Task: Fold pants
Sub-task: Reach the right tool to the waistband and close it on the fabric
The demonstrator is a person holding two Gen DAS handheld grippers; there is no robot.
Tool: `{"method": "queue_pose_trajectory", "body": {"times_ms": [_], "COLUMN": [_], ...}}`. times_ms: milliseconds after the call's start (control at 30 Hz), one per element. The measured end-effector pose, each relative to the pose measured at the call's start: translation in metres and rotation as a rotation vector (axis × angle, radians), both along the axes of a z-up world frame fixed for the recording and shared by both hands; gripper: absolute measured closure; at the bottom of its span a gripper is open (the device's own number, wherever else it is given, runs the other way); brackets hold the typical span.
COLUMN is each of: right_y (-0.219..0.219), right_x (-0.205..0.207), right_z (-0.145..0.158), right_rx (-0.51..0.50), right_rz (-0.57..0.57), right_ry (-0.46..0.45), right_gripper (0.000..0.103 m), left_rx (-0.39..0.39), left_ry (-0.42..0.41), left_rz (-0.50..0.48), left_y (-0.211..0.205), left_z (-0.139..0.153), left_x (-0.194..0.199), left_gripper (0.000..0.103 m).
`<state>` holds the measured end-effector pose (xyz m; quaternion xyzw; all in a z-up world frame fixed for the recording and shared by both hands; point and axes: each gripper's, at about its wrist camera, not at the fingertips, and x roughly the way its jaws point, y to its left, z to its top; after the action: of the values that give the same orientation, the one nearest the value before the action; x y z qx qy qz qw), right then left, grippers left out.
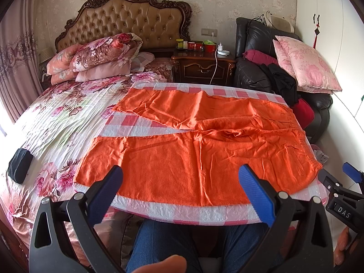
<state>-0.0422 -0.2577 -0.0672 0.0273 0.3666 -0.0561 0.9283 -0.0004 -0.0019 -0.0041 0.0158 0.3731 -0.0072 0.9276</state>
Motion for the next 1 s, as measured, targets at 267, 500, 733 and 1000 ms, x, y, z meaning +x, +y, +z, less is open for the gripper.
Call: {"method": "queue_pose_trajectory", "body": {"times_ms": [267,500,733,1000], "right_y": [-0.01,-0.102,-0.18,-0.193], "right_x": [0.01,0.088,0.23,0.393], "right_z": [-0.014,-0.049,-0.069,-0.089], "right_rx": [0.056,0.114,0.044,-0.152], "right_rz": [0.001,-0.066,-0.118,-0.001], "right_ry": [0.015,0.16,0.292,0.354], "right_gripper": [0.015,0.015,0.015,0.015], "left_rx": [-0.056,-0.152,-0.237,-0.299], "left_ry": [0.033,0.047,0.109,0.232], "left_rz": [0.001,-0.015,-0.03,0.037], "left_y": [0.015,0.032,0.043,0.09], "left_z": [-0.017,-0.06,-0.11,-0.138], "left_x": [0.008,0.034,0.069,0.082], "left_gripper": [0.002,0.002,0.002,0.002]}}
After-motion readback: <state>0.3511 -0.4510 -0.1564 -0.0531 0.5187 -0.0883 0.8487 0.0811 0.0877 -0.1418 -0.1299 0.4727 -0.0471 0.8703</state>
